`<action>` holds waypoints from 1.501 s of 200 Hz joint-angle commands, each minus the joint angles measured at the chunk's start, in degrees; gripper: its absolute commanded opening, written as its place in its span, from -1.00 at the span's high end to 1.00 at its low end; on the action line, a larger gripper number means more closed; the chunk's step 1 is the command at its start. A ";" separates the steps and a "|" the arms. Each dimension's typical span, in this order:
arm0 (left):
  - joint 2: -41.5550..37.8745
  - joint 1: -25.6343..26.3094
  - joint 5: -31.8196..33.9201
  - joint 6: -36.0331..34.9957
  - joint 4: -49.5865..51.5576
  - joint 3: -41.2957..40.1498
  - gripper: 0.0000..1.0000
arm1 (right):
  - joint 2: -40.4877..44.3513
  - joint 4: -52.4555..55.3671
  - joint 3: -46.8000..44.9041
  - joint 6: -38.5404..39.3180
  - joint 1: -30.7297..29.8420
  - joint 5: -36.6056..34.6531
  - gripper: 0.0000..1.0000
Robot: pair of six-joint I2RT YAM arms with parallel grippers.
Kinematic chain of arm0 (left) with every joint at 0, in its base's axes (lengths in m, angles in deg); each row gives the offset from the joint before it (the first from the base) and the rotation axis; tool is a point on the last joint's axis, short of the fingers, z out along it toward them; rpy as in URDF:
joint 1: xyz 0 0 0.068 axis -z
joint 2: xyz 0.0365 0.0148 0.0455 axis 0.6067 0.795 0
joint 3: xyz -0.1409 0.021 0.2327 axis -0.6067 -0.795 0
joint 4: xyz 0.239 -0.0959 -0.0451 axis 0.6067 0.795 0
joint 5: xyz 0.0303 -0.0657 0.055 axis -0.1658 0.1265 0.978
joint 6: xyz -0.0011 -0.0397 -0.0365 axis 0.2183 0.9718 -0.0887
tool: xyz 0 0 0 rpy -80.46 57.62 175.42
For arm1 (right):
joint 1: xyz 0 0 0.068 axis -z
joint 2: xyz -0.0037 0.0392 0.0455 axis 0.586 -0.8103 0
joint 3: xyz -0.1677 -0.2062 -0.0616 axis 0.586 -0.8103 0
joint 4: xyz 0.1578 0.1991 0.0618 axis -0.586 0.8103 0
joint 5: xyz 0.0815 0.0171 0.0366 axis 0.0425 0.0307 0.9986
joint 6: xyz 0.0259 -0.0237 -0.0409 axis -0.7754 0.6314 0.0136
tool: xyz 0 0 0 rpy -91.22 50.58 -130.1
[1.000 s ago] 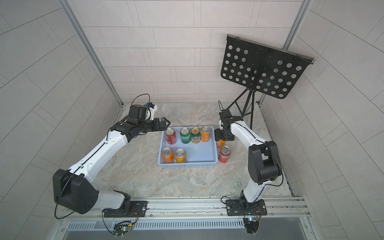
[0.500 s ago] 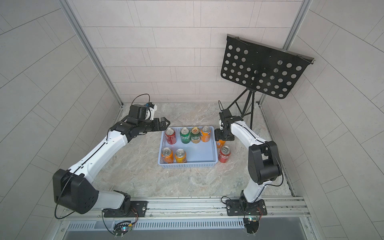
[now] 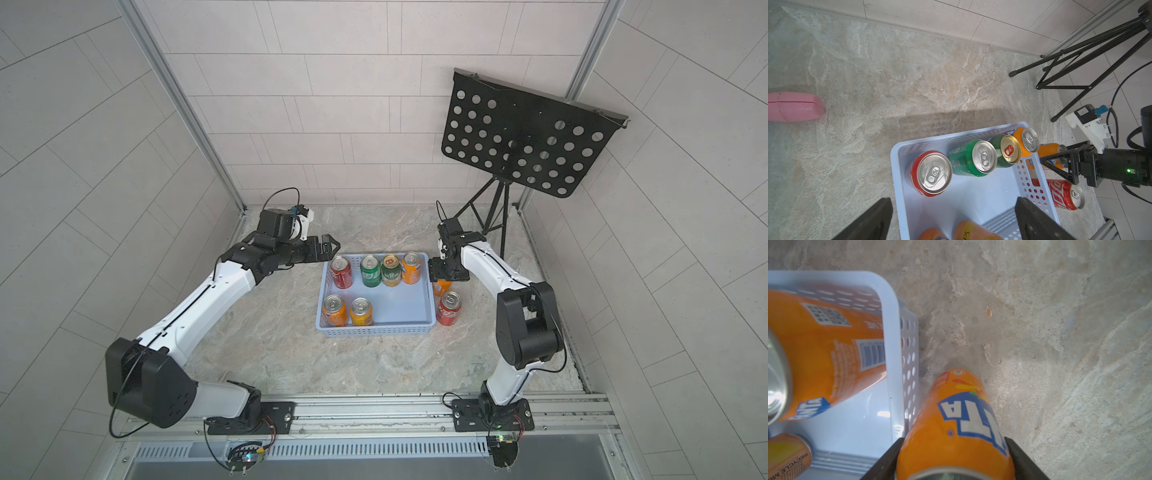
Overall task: Take out the drinks from the basket
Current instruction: Place the drink at the center of the board, then pick up the drink from the basket.
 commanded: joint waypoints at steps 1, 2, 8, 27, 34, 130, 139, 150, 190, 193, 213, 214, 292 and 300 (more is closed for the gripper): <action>0.21 0.42 0.65 -1.03 0.11 -0.45 -1.00 | 0.78 2.20 1.49 -0.12 0.02 -1.73 -0.60; 0.21 0.39 0.67 -1.07 0.10 -0.40 -1.00 | 0.75 2.24 1.53 -0.07 0.02 -1.78 -0.61; 0.15 0.45 0.70 -1.19 0.13 -0.38 -1.00 | 0.73 2.51 1.72 -0.04 0.02 -2.18 -0.63; 0.08 0.38 0.71 -1.19 0.17 -0.40 -1.00 | 0.34 3.61 2.48 0.34 0.02 -3.26 -0.66; 0.09 0.43 0.76 -1.14 0.17 -0.45 -1.00 | 0.21 4.00 2.83 0.41 0.02 -3.53 -0.66; -0.29 0.41 0.73 -1.66 0.17 -0.44 -1.00 | 14.03 2.89 6.86 0.82 0.05 -3.74 -0.64; -0.40 0.40 0.85 -1.71 0.10 -0.45 -1.00 | 16.00 1.09 6.16 1.17 0.02 -1.95 -0.62; -0.49 0.39 1.04 -1.80 -0.07 -0.67 -1.00 | 18.26 -1.38 5.01 1.53 0.02 0.18 -0.62; -1.10 0.38 1.53 -2.23 -0.27 -0.95 -1.00 | 19.91 -4.60 4.85 1.90 -0.11 6.54 -0.66; -1.16 0.43 1.57 -2.25 -0.27 -0.97 -1.00 | 19.67 -4.54 5.10 1.92 -0.15 6.92 -0.66; -1.85 0.37 1.61 -2.34 -0.91 -1.48 -1.00 | 18.21 -4.21 6.13 1.93 -1.17 7.55 -0.66; -1.87 0.37 1.68 -2.34 -0.94 -1.53 -1.00 | 18.12 -4.26 6.13 1.96 -1.24 7.60 -0.66; -1.67 0.41 1.11 -1.81 -1.57 -1.86 -1.00 | 11.39 -7.82 5.99 1.16 -5.76 8.08 -0.65; -1.62 0.45 0.64 -1.75 -1.75 -1.92 -1.00 | 10.68 -7.80 6.08 1.24 -6.16 7.07 -0.65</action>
